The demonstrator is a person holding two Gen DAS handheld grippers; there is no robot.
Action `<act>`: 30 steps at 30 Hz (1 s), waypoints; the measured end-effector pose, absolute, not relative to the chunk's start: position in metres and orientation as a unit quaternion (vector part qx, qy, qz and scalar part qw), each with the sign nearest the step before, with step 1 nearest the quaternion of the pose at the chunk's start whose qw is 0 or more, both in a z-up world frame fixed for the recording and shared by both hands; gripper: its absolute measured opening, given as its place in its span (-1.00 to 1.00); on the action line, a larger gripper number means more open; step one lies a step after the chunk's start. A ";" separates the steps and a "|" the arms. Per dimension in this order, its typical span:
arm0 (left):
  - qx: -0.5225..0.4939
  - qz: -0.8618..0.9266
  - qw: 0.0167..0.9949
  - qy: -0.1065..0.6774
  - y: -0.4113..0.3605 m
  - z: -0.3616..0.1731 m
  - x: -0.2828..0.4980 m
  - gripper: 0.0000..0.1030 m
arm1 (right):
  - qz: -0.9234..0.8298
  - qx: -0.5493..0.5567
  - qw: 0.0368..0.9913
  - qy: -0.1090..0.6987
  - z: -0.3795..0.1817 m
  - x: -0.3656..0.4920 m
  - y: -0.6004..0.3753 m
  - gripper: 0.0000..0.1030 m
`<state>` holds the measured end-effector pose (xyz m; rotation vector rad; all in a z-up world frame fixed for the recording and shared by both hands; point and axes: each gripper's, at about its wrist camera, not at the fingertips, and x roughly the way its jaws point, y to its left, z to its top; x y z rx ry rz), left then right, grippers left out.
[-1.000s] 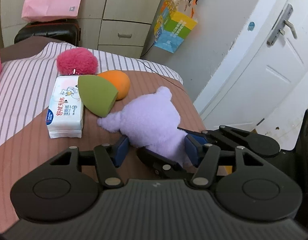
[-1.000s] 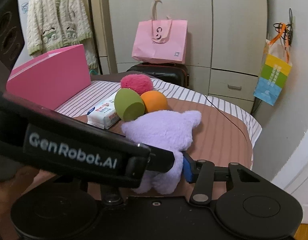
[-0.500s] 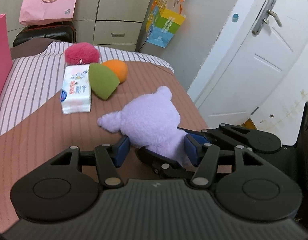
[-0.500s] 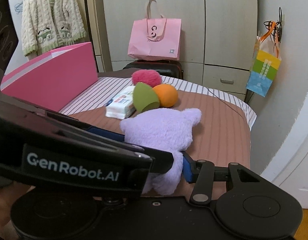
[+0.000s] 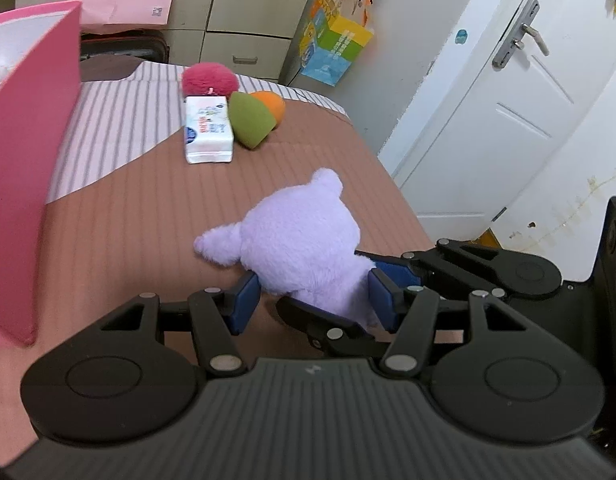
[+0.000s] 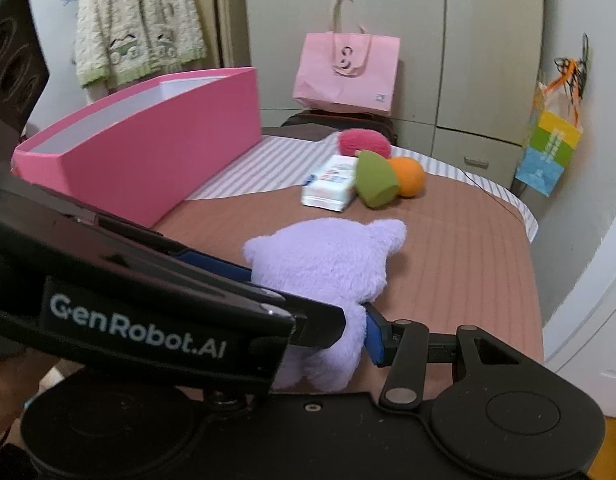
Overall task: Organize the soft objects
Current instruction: 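Carry the bear with the left tool into the shoebox and release it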
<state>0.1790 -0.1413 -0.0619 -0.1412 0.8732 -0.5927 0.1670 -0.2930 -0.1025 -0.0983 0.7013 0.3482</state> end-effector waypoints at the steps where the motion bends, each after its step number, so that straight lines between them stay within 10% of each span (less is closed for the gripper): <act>1: -0.070 -0.283 0.861 0.417 -0.136 -0.059 0.175 0.12 | 0.171 -0.055 0.922 0.342 -0.099 0.163 -0.288 0.05; 30: -0.084 -0.205 0.917 0.331 0.043 0.043 0.162 0.12 | 0.307 -0.074 0.916 0.248 0.010 0.160 -0.134 0.07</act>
